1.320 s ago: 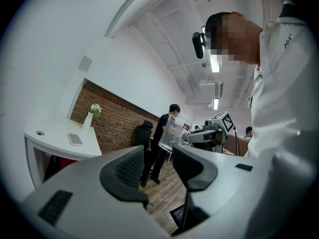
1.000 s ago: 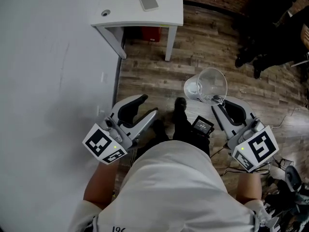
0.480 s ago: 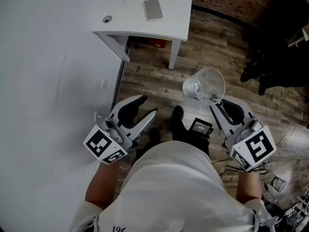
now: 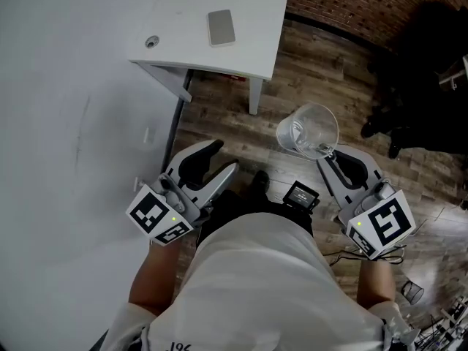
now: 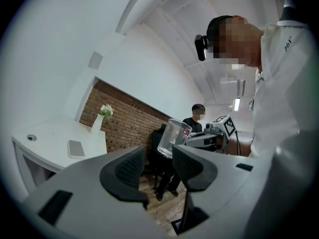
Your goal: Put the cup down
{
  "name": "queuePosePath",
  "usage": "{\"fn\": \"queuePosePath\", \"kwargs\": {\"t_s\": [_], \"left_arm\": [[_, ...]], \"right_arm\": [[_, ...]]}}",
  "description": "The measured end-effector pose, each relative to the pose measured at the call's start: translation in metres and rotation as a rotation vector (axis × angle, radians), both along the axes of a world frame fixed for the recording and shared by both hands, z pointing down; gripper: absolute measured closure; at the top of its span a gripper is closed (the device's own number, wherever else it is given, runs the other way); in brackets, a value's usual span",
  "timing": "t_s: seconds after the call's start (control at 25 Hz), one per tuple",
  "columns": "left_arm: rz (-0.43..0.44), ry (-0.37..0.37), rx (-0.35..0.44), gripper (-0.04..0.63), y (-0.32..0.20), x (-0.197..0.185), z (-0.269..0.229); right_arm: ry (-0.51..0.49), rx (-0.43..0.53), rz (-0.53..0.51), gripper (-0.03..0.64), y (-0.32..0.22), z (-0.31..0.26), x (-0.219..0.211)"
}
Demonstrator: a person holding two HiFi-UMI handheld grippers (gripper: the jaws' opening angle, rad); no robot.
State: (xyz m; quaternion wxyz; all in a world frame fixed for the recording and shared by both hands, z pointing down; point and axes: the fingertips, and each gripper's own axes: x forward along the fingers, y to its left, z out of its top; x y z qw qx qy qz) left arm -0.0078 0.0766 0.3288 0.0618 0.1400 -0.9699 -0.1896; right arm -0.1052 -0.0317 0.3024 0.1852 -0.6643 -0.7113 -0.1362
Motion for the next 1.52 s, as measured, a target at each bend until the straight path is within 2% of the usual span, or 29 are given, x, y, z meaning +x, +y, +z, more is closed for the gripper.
{"fn": "queuePosePath", "kwargs": {"t_s": [0.44, 0.64, 1.16, 1.36, 1.52], "left_arm": [[-0.031, 0.027, -0.016, 0.425, -0.019, 0.006, 0.007], [0.003, 0.015, -0.014, 0.425, -0.009, -0.009, 0.028], [0.034, 0.030, -0.052, 0.425, 0.016, 0.008, -0.039], [0.042, 0.037, -0.049, 0.425, 0.021, 0.010, -0.043], [0.016, 0.031, -0.043, 0.425, 0.022, 0.009, -0.042]], "right_arm": [[0.017, -0.007, -0.025, 0.575, -0.018, 0.011, 0.002], [0.012, -0.009, 0.012, 0.575, -0.010, 0.031, -0.007], [0.013, -0.015, 0.063, 0.575, 0.006, -0.031, 0.005], [0.008, -0.007, 0.069, 0.575, 0.010, -0.039, 0.008], [0.006, 0.002, 0.051, 0.575, 0.011, -0.035, 0.007]]}}
